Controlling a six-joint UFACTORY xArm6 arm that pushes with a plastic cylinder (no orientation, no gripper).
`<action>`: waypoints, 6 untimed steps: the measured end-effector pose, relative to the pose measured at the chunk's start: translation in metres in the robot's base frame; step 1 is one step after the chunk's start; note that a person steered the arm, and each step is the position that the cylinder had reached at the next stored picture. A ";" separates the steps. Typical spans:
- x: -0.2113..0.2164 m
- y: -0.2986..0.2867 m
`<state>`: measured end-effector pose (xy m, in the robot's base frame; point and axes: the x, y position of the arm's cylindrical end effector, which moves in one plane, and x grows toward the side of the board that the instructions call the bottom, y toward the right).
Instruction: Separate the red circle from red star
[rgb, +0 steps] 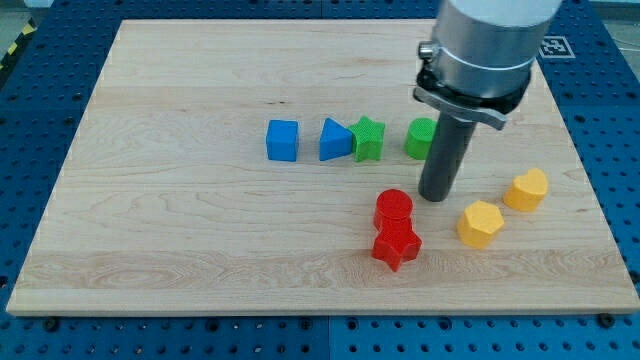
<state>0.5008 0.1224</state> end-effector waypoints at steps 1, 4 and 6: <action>0.007 -0.002; 0.016 -0.047; 0.016 -0.144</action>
